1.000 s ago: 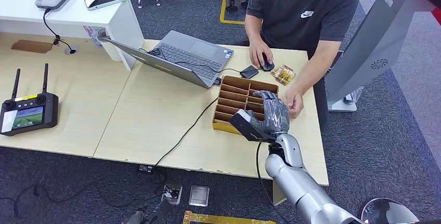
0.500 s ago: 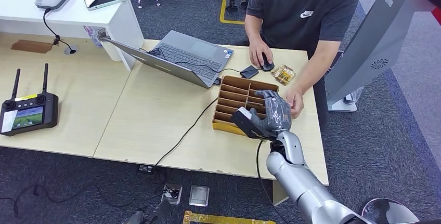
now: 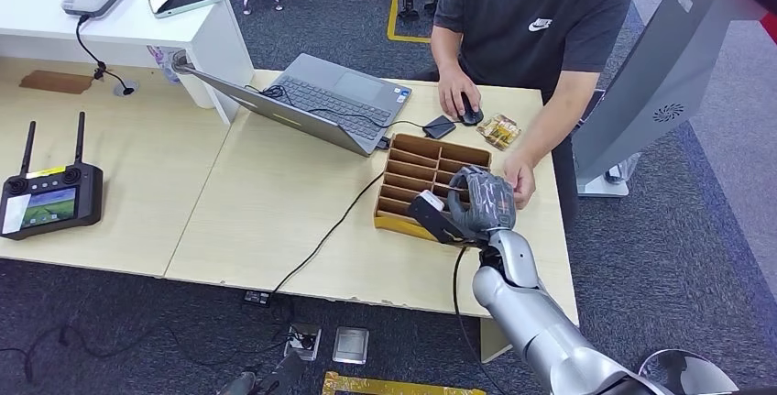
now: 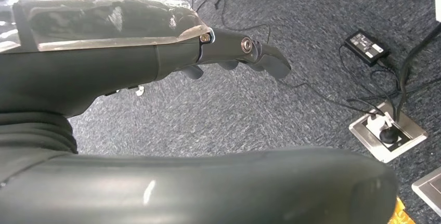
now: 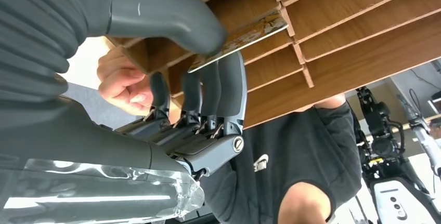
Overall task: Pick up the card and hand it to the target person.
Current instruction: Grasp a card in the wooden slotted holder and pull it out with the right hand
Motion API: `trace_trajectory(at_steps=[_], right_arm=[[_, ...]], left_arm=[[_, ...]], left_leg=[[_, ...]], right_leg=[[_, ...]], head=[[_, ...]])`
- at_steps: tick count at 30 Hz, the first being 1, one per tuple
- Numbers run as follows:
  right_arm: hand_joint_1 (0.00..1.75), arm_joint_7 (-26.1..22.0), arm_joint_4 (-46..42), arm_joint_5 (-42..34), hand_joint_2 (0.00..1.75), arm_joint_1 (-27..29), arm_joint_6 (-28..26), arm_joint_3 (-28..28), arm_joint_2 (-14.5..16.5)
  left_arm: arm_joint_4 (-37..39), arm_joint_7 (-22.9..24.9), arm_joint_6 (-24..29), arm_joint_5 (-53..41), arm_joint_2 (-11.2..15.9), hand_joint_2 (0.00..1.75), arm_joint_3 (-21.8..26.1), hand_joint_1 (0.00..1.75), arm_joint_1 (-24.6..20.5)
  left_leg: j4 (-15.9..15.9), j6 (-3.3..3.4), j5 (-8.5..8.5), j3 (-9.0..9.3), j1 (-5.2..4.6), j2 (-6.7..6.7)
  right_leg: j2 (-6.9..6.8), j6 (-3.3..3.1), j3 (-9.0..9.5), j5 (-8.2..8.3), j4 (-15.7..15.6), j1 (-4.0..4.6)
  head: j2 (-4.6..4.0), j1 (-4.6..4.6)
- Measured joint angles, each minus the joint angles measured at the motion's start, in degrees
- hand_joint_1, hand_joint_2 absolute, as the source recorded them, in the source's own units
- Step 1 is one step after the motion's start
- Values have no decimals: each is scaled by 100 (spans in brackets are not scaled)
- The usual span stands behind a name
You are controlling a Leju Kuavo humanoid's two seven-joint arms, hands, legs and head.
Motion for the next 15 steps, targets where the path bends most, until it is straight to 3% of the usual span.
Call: trace_trajectory(at_steps=[4, 15], right_arm=[[173, 5, 68, 40, 175, -40, 18, 30, 17], [175, -51, 187, 28, 175, -74, -25, 80, 38]], left_arm=[[0, -3, -20, -25, -2, 0, -2, 0, -7], [0, -17, -42, -34, -4, 0, -2, 0, -18]], left_leg=[[0, 0, 0, 2, 0, 0], [0, 0, 0, 6, 0, 0]], right_leg=[[0, 0, 1, 0, 0, 0], [0, 0, 4, 0, 0, 0]], head=[[0, 0], [0, 0]])
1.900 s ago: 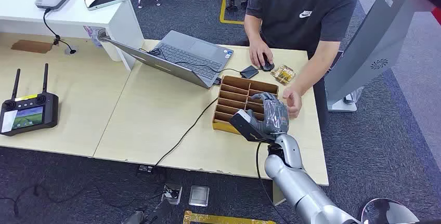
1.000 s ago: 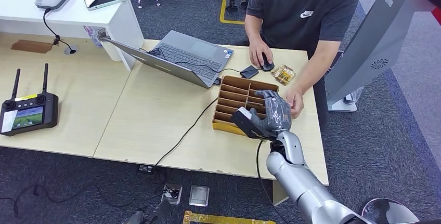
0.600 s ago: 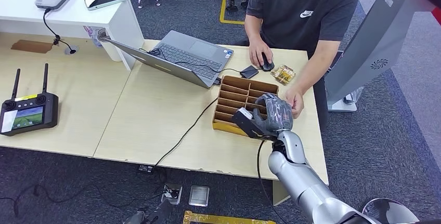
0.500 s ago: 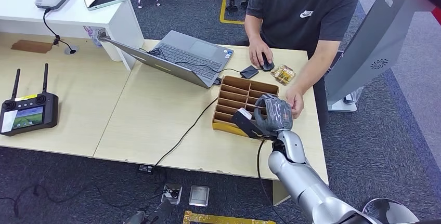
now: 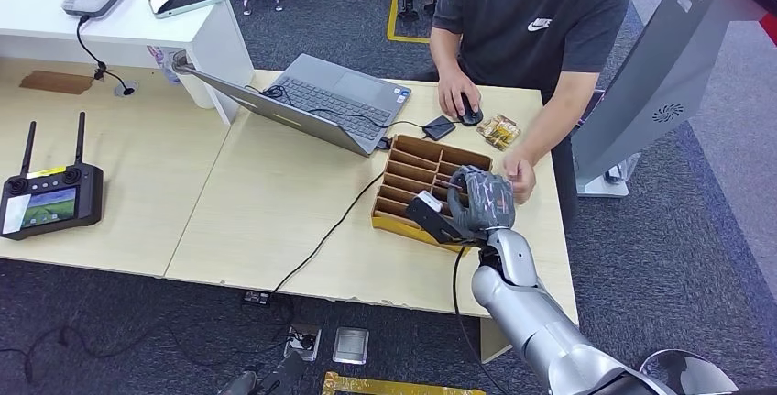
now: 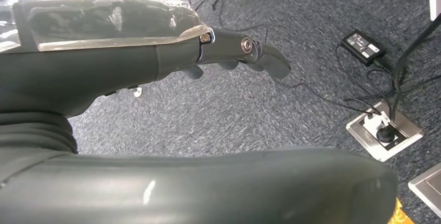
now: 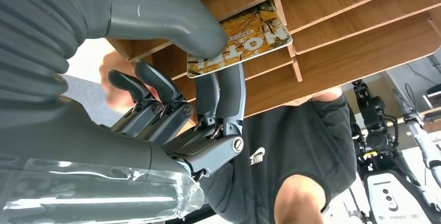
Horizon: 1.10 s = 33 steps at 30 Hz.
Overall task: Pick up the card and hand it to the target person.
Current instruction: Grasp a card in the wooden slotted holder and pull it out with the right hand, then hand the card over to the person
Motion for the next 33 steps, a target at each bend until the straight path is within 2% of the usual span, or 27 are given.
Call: trace_trajectory(at_steps=[9, 15, 25, 33], right_arm=[[175, -337, -42, -280, 175, 36, -304, -37, 1], [175, -636, -693, -481, 175, 330, -342, -336, -4], [175, -306, -2628, -645, 175, 1012, -368, -605, -179], [175, -56, -3539, -460, 175, 1175, -373, -746, -346]], left_arm=[[0, -1, 32, 0, 0, 0, 2, 0, -1], [0, -1, 65, -2, 0, 0, 2, 0, 2], [0, 25, 141, -1, 2, 0, 4, 0, 33], [0, 32, 184, 0, 2, 0, 4, 0, 66]], left_leg=[[0, 0, 0, -1, 0, 0], [0, 0, 0, -3, 0, 0], [0, 0, 0, -3, 0, 0], [0, 0, 0, -3, 0, 0]], right_leg=[[0, 0, -1, 0, 0, 0], [0, 0, -2, 0, 0, 0], [1, 0, -2, 0, 0, 0], [2, 0, -2, 0, -1, 0]], head=[[0, 1], [0, 1], [0, 8], [0, 3]])
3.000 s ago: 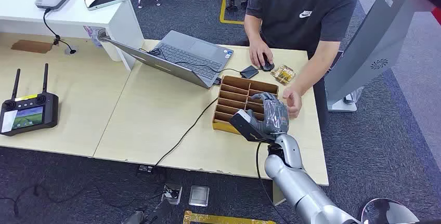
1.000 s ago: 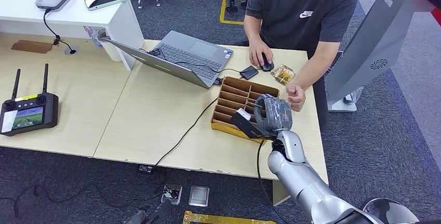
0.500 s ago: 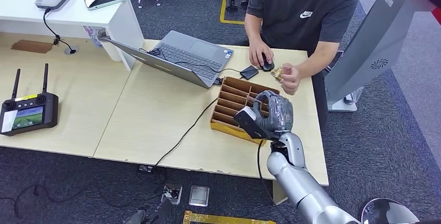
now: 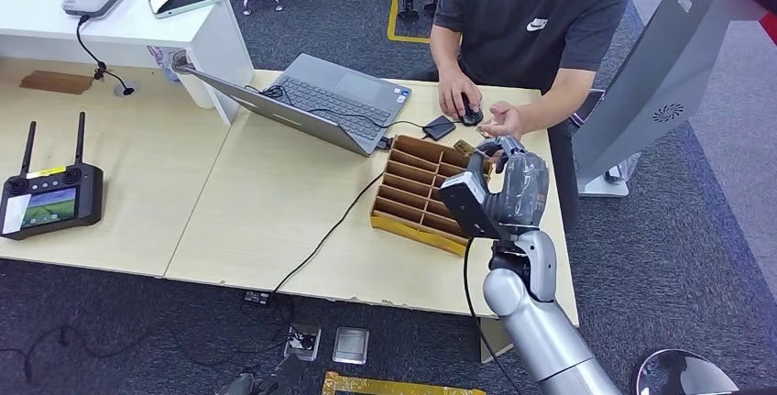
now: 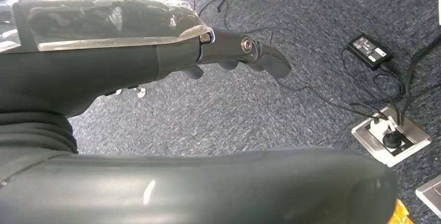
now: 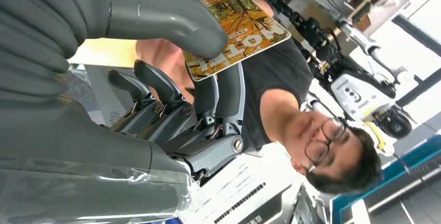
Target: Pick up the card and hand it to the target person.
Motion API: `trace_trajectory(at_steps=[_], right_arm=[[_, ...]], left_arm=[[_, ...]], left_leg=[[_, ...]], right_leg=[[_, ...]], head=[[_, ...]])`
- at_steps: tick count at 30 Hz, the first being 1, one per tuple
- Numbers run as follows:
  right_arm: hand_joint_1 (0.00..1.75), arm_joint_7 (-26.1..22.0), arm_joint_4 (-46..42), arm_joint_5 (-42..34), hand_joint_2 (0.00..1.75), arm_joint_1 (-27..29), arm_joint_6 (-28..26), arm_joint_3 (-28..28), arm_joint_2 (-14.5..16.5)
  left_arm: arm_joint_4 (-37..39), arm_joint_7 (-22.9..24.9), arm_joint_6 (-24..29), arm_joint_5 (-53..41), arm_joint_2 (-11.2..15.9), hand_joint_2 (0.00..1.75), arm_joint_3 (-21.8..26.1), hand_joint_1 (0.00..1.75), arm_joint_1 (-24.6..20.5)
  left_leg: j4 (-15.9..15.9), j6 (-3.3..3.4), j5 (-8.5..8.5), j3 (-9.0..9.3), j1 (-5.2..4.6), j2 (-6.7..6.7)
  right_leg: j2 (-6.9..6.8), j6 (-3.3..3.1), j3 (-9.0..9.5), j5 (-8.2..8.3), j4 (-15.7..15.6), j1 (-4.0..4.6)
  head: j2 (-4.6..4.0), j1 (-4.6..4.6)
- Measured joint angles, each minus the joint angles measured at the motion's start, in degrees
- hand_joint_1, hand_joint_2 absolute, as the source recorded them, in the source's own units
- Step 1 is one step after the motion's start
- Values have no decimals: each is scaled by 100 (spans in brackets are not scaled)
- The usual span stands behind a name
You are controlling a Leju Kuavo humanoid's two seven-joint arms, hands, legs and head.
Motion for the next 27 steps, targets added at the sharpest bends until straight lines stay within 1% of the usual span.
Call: trace_trajectory(at_steps=[4, 6, 10, 15, 20, 24, 25, 26, 27], right_arm=[[175, -85, -16, 44, 175, -119, 3, -54, -58], [175, -177, 107, -6, 175, -280, 8, -73, -68], [175, -257, 785, -35, 175, -808, 56, -75, -75], [175, -162, 1728, 66, 175, -1308, 169, -67, -38], [175, -136, 2387, 136, 175, -1550, 179, -50, 32], [175, -165, 2720, 172, 175, -1616, 157, -39, 100], [169, -182, 2779, 186, 175, -1619, 143, -34, 118], [141, -199, 2833, 204, 175, -1622, 127, -24, 138], [130, -209, 2858, 217, 175, -1623, 118, -19, 148]], left_arm=[[0, -1, -12, -7, 0, 0, 0, 0, -1], [0, -2, -36, -32, 0, 0, 0, 0, -5], [0, -22, -115, -107, -5, 0, 0, 0, -36], [0, -66, -177, -118, -23, 0, 0, 0, -60], [0, -122, -197, -120, -32, 0, 0, 0, -67], [0, -134, -197, -119, -41, 0, 0, 0, -70], [0, -134, -196, -119, -43, 0, 0, 0, -70], [0, -136, -193, -118, -44, 0, 0, 0, -70], [0, -136, -192, -118, -45, 0, 0, 0, -70]], left_leg=[[0, 0, 0, -1, 0, 0], [0, 0, 0, -1, 0, 0], [0, 0, 1, -2, 0, -1], [0, 0, 1, -4, 0, -2], [1, 0, 0, -7, 0, -3], [0, 0, 0, -7, 0, -3], [0, 0, 0, -7, 0, -3], [0, 0, 0, -7, 0, -2], [0, 0, 0, -7, 0, -2]], right_leg=[[0, 0, 0, 0, 0, 0], [0, 0, 0, 0, 0, 0], [-2, 1, 1, 1, 0, 0], [-4, 1, 0, 1, 1, 0], [-4, 1, -2, 1, 1, 0], [-4, 1, -2, 1, 1, 0], [-4, 1, -2, 1, 1, 0], [-4, 1, -2, 1, 1, 0], [-4, 1, -2, 1, 1, 0]], head=[[0, 0], [0, -1], [0, -1], [0, 2], [0, 2], [0, 1], [0, 1], [0, 0], [0, 0]])
